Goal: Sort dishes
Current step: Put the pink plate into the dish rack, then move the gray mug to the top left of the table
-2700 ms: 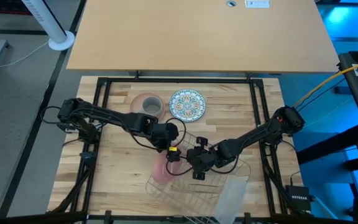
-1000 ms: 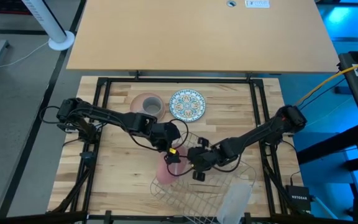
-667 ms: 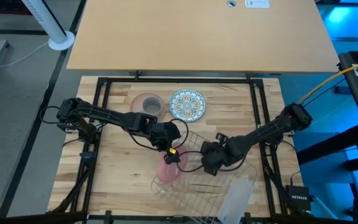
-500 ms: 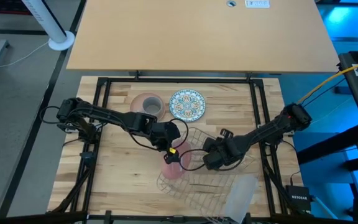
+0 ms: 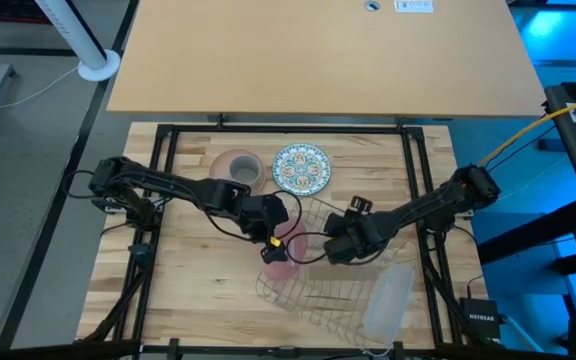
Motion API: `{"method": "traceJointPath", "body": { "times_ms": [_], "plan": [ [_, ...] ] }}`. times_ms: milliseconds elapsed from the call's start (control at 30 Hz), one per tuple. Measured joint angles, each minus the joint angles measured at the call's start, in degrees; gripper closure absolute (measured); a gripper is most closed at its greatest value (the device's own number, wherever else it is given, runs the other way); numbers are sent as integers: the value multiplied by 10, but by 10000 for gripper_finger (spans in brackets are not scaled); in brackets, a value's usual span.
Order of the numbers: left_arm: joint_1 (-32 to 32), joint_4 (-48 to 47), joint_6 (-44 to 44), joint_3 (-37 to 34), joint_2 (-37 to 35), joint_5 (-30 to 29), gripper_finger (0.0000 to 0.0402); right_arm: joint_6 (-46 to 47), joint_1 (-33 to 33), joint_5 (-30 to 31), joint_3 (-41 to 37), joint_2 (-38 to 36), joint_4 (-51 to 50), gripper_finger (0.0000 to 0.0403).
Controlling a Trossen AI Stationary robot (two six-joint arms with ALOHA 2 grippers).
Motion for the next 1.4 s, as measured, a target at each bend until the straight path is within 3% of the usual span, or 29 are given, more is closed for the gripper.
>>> {"method": "traceJointPath", "body": {
  "times_ms": [533, 733, 933, 1167, 1400],
  "plan": [
    [67, -154, 56, 0, -107, -59, 4, -25, 2, -4, 0, 0, 2, 260],
    [72, -185, 69, -4, -109, -80, 4, -28, 2, -21, 3, -7, 1, 260],
    [72, -192, 62, -18, -109, -106, 4, -44, 2, -35, 46, -22, -8, 260],
    [72, -249, 145, -19, -109, -109, 4, -78, 2, -30, 119, -37, -27, 260],
    [72, -371, 194, -20, -109, -226, 4, -122, 2, -34, 165, -37, -3, 260]
  ]
}}
